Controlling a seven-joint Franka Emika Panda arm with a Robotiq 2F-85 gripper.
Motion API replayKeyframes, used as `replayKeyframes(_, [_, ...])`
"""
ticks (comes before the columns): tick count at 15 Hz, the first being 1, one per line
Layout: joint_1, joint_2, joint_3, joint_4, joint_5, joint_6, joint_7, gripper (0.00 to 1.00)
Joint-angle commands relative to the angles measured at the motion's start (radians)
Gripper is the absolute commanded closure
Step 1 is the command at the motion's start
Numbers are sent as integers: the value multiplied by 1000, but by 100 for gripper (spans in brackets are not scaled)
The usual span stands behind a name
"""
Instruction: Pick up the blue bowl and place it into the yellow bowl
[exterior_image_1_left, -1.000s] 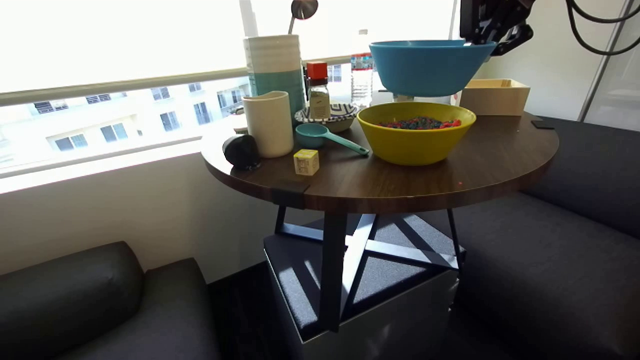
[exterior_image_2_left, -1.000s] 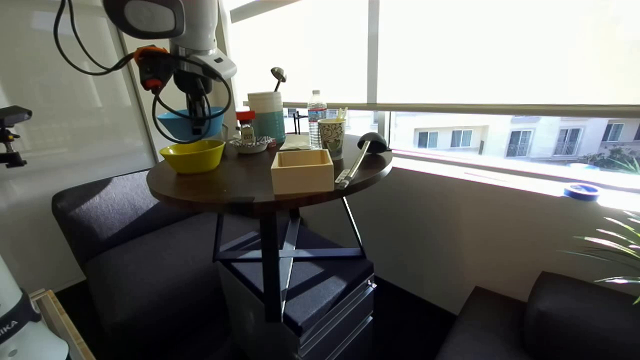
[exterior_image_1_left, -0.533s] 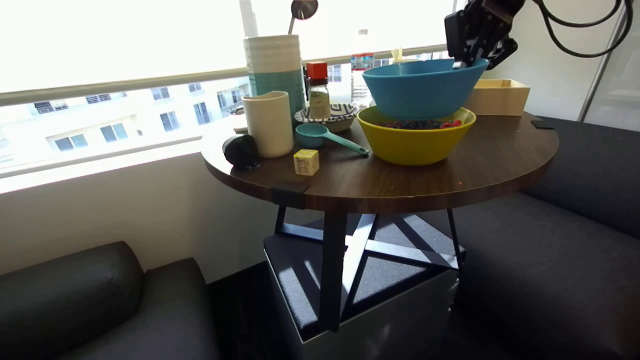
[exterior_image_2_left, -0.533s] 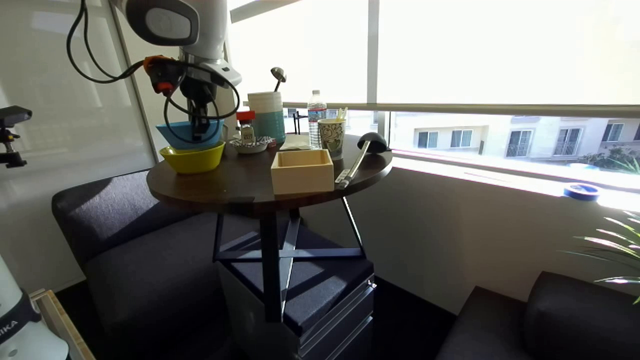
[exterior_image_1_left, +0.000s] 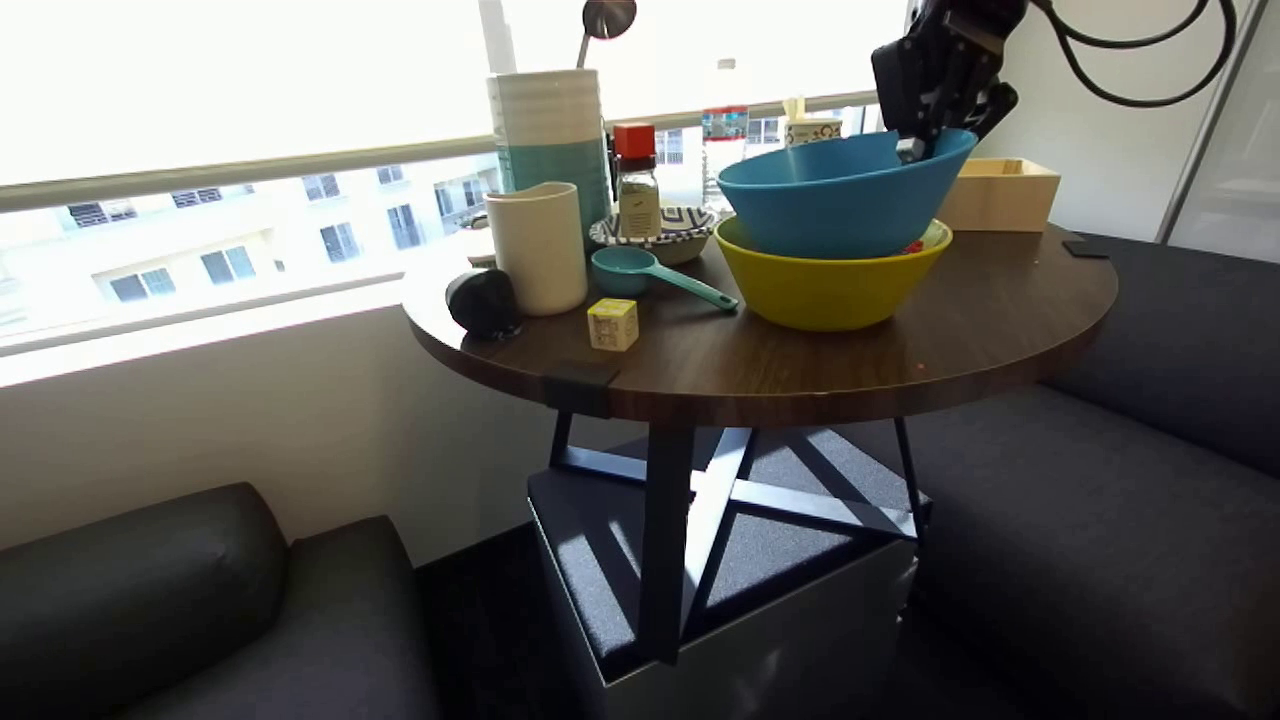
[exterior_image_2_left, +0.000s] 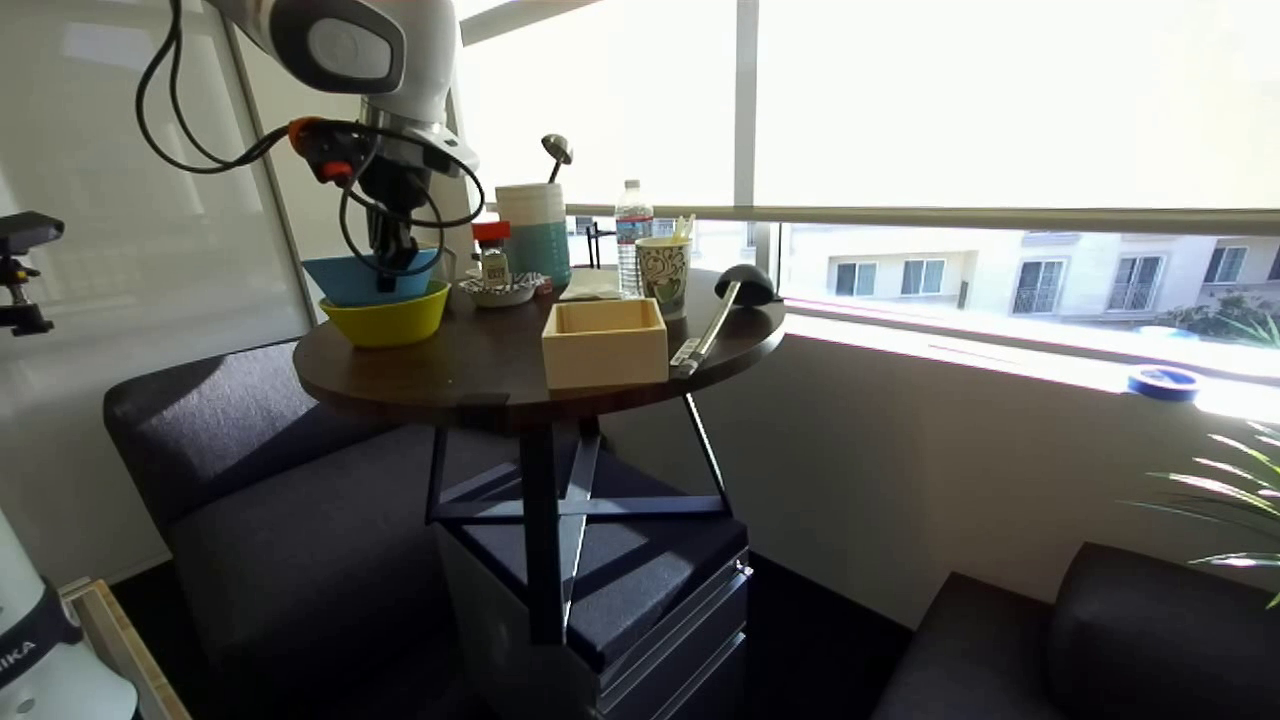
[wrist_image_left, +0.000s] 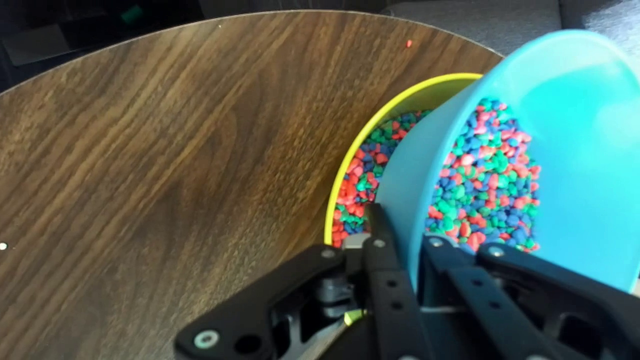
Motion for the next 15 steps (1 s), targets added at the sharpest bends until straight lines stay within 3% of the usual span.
replayKeyframes(1, [7,31,8,57,-18,-38,10,98])
replayKeyframes(10, [5,93,14,102,-39,-45,28,98])
replayKeyframes(11, [5,98,14,107,-40,-50,28,68])
replayKeyframes(12, [5,101,14,112,-39,-56,26,67])
replayKeyframes(15, [4,90,14,119,-39,-67,26,48])
